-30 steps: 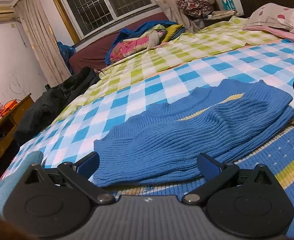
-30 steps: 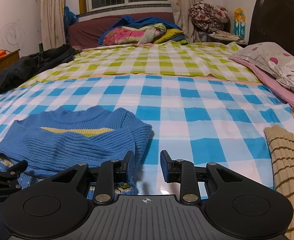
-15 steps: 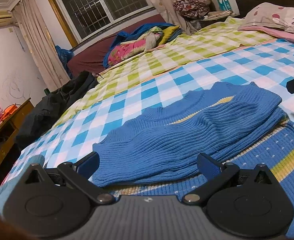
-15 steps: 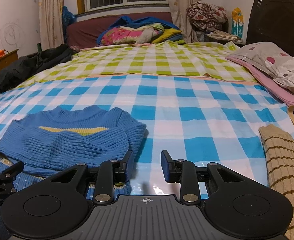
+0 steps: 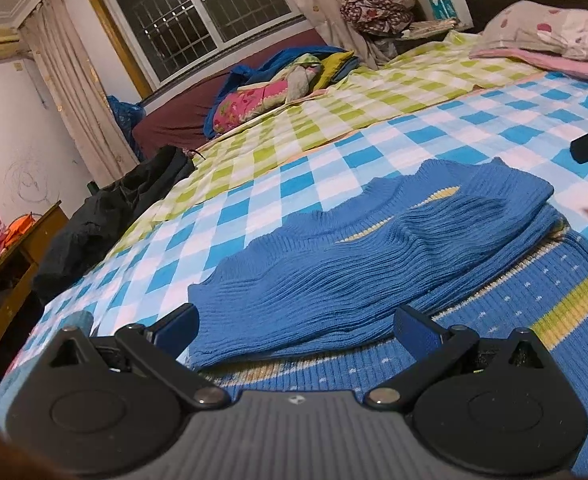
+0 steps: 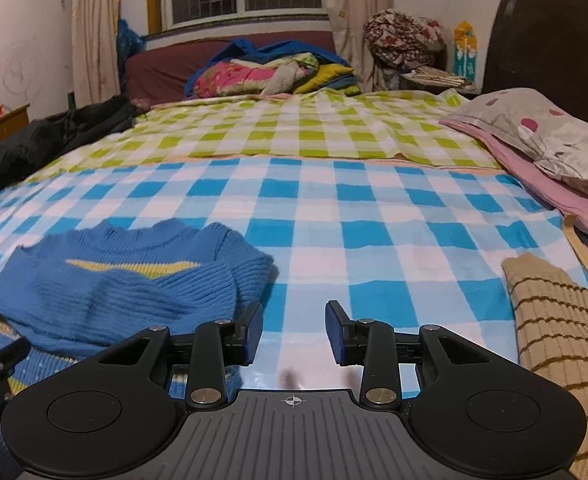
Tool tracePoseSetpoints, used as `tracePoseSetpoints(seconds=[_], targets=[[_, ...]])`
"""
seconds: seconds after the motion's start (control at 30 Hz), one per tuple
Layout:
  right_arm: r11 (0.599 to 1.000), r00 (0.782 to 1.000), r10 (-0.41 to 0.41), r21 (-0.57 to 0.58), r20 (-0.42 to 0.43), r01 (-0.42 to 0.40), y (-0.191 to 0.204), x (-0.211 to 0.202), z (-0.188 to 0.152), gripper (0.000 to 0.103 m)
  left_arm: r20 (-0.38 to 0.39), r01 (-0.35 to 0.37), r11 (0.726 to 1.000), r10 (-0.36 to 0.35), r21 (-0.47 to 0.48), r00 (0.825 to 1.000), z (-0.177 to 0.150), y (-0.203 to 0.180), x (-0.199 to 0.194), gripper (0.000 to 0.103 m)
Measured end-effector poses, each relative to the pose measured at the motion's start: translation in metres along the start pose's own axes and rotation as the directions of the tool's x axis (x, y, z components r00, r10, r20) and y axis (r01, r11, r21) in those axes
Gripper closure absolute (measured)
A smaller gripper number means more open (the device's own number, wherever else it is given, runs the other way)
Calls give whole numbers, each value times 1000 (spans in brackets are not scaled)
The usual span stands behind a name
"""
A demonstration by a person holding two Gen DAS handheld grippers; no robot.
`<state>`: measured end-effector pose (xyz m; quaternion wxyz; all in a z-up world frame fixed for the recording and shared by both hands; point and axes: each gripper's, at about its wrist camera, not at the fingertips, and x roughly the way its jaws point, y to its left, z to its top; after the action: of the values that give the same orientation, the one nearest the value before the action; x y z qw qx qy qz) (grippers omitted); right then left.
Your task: Fold small clothes
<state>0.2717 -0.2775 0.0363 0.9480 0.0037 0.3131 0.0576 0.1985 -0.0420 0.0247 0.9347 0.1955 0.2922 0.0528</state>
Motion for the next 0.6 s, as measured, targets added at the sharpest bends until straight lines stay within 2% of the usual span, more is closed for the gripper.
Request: tracePoseSetpoints(seconds=[0.17,0.3,0.4,0.5,0.6], targets=[[997,1000,18,69,23,-19,-15,-2,5,69,39,27,997,-24,-76,999,-2,14,-2,0],[992,995,68,103,68,-75,-18,-8,11,69,73,40,993,-32,-113,997,-3,26,2,0],[988,991,111,98,77,-118,-6,-5,16,69,70,39,990,-30,-136,997,-4,38,14,0],[978,982,184,93,50,-188,11,8,18,69,62,18,987,-9,-157,998,-6,51,27,0],[972,975,221,70,29,-222,28,23,18,69,42,-5,983,13,-186,999,-9,66,43,0]])
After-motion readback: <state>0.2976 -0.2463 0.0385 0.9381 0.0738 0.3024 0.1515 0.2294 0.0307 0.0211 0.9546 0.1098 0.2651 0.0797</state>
